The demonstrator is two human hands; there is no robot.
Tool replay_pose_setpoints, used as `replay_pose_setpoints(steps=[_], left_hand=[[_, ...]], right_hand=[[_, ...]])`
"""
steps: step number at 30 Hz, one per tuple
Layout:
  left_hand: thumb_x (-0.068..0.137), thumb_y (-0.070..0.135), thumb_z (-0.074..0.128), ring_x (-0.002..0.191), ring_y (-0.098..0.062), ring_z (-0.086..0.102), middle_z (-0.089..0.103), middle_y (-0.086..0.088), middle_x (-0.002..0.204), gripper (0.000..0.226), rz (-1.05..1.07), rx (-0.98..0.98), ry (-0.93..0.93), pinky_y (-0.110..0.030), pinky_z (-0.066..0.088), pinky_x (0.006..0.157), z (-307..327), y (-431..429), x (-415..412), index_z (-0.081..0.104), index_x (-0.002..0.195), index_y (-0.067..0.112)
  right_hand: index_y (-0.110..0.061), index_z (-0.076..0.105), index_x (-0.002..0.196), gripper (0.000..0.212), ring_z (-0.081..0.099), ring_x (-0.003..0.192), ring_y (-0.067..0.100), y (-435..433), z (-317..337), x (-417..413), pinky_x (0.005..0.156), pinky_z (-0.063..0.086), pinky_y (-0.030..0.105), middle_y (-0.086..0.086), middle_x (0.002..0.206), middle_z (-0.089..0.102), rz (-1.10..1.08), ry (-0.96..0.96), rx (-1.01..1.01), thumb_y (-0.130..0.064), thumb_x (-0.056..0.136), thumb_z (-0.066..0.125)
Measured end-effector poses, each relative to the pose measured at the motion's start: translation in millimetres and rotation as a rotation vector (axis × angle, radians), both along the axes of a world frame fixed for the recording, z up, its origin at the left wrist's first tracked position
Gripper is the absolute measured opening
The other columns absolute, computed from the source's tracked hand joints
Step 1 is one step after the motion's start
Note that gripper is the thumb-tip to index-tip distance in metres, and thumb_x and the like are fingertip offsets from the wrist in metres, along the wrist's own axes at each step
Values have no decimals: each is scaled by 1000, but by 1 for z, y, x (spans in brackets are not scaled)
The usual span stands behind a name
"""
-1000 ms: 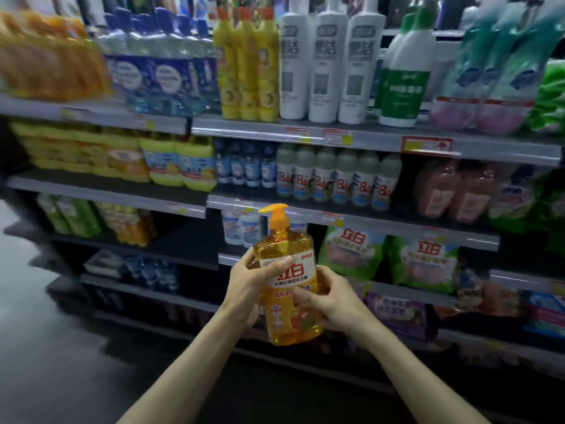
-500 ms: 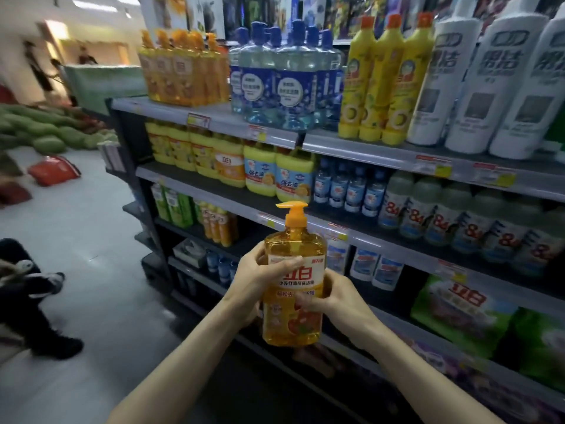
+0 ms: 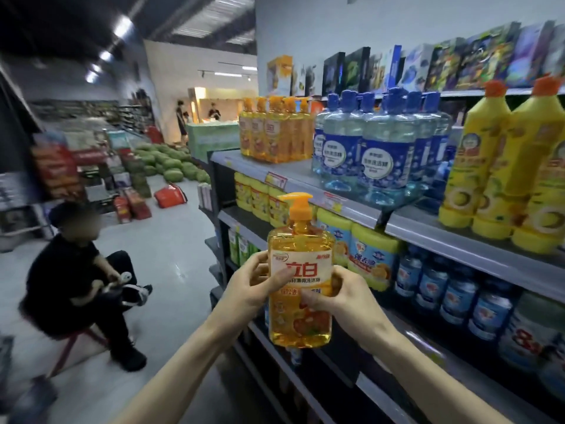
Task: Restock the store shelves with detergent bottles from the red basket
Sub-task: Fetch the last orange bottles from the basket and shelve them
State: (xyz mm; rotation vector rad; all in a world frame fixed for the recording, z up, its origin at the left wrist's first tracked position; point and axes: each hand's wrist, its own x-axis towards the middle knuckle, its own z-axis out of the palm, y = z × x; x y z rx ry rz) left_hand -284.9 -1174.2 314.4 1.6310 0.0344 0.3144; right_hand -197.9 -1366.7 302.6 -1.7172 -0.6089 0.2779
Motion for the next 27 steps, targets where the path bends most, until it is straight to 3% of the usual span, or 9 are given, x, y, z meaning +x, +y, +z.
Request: replay_pose_setpoints(steps=[4, 14, 19, 23, 27], left_hand=[[93, 35, 71, 115, -15, 74, 78, 3, 121, 41, 100, 15, -78, -35, 61, 96, 13, 22, 24, 67, 132, 22], [97, 34, 66, 111, -13, 76, 79, 5, 119, 37, 149, 1, -177, -29, 63, 88, 49, 146, 90, 66, 133, 23], [95, 32, 66, 110, -10, 75, 79, 8, 118, 38, 111, 10, -230, -23, 61, 83, 69, 233, 113, 65, 132, 26], [94, 32, 66, 111, -10, 75, 79, 10, 118, 35, 90, 39, -247, -23, 61, 84, 81, 300, 131, 65, 129, 29], [99, 29, 63, 112, -8, 74, 78, 14, 118, 32, 79, 83, -247, -23, 61, 83, 89, 353, 156, 63, 130, 32]], right_hand=[[-23, 67, 125, 62, 76, 105, 6, 37, 13, 35, 99, 62, 40, -10, 114, 80, 59, -19, 2, -47, 72, 89], [-24, 67, 120, 50, 78, 99, 7, 173, 56, 112, 93, 64, 39, -11, 107, 81, 66, -157, -24, -37, 78, 91], [-24, 66, 126, 67, 77, 104, 12, 257, 75, 135, 94, 64, 44, -8, 113, 80, 21, -216, -18, -47, 70, 93], [-24, 66, 125, 59, 77, 102, 9, 320, 85, 151, 94, 64, 41, -8, 113, 80, -7, -259, 0, -38, 75, 94], [-26, 66, 125, 62, 77, 102, 9, 369, 89, 171, 93, 64, 40, -10, 112, 80, -30, -290, 11, -46, 73, 95]])
